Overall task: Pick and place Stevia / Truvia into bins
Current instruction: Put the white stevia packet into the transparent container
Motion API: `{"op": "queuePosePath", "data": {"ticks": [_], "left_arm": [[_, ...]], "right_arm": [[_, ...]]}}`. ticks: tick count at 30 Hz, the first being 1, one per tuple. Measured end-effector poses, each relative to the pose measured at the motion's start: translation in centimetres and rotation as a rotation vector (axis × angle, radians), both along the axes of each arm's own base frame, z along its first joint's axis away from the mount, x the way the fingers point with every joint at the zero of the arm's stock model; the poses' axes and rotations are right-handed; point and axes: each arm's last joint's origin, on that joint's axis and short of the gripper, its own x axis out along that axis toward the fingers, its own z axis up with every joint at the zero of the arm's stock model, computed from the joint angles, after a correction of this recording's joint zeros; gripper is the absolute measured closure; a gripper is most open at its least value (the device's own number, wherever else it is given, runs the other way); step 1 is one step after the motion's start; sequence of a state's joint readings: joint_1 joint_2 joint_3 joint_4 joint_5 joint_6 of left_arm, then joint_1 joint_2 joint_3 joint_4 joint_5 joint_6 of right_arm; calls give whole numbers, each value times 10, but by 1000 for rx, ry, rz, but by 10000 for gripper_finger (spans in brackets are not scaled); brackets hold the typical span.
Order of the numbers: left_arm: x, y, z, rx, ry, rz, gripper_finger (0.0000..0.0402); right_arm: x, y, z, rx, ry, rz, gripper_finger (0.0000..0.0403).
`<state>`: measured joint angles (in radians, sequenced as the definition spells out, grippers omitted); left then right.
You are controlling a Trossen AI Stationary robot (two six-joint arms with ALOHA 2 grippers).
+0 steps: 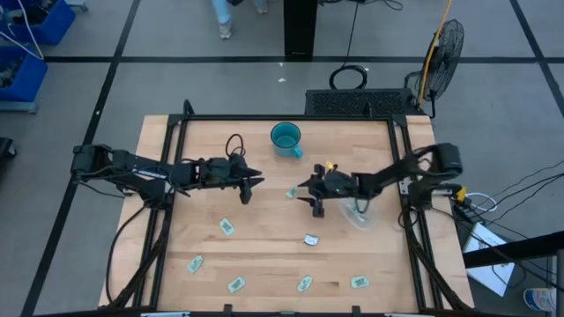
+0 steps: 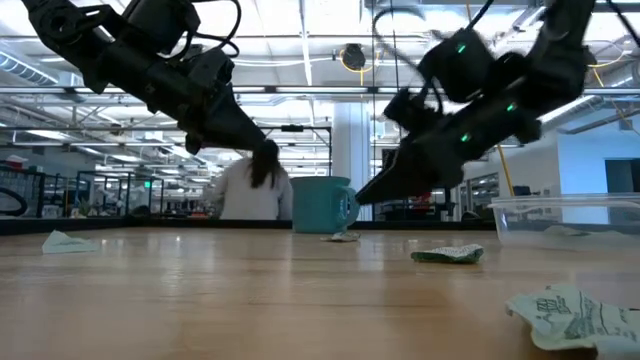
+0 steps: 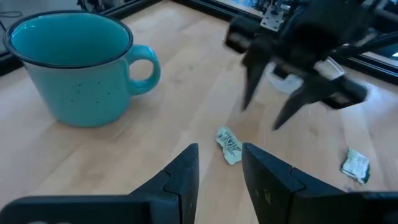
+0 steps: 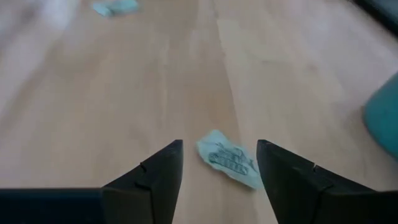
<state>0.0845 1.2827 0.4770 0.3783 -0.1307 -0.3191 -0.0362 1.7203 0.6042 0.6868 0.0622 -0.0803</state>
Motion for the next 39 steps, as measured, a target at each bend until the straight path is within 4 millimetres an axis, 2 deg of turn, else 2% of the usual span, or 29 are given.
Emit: {"op": "queuePosePath", "data": {"ticks": [5,8,13,18,24,30,39], "left_arm": [[1,0,1,10,-15,-4,275],[0,0,0,17,0,-9,275],[-1,-2,-2,25,24,-22,275],[-1,-2,-2,33,31,-25,275],[-2,-2,-5,44,71,-32,275],[-3,-2,-6,43,80,-31,275],[-3,-2,-6,36,78,-28,275]], "right_arm": [[27,-17,-13,-20,25,49,184],[35,-25,-19,-18,52,37,170],[31,-29,-28,-5,159,27,157],[28,-31,-31,10,184,18,164],[27,-31,-31,32,187,7,208],[28,-31,-31,105,162,-46,277],[30,-32,-27,66,123,-64,372]]}}
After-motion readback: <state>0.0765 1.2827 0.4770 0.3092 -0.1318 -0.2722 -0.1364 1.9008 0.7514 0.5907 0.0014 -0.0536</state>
